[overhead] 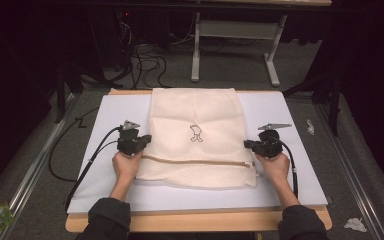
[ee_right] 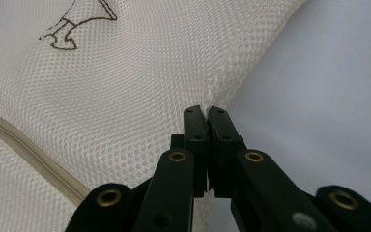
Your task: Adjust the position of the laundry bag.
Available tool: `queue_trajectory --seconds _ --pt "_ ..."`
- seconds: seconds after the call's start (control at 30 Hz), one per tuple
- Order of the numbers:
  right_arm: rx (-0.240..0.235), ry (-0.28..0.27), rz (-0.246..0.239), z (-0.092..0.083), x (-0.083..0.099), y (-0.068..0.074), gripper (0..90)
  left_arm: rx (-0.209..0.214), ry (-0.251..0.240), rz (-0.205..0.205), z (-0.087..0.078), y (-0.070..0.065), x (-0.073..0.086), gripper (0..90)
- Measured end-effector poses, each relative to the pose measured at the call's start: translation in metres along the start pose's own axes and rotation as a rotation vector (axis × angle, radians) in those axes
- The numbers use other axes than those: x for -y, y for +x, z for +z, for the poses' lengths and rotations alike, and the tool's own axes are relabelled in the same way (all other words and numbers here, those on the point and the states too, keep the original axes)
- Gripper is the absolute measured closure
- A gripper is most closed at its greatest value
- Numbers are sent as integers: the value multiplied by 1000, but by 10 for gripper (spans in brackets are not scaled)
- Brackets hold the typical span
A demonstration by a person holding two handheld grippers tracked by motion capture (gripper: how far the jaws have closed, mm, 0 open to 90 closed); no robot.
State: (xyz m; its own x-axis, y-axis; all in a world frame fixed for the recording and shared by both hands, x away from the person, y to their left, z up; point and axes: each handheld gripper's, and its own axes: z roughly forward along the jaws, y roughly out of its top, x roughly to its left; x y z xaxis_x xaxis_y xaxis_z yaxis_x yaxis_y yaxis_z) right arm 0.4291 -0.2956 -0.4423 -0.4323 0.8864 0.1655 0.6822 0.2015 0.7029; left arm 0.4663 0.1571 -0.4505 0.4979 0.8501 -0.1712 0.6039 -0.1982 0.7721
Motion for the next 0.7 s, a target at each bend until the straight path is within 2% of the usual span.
queue_trajectory --seconds 0.1,0.2,0.3,0.53,0.7 --pt "7 -3 7 2 0 -2 894 3 -4 2 2 0 -1 872" --pt "7 -12 20 4 -1 -9 893 -18 23 3 10 0 0 868" --pt "18 1 24 8 0 -10 892 -21 13 -3 14 0 2 867" --pt "27 4 18 12 1 -9 879 -38 41 30 19 0 6 849" --pt "23 3 29 13 4 -11 840 -46 23 25 18 -1 6 810"
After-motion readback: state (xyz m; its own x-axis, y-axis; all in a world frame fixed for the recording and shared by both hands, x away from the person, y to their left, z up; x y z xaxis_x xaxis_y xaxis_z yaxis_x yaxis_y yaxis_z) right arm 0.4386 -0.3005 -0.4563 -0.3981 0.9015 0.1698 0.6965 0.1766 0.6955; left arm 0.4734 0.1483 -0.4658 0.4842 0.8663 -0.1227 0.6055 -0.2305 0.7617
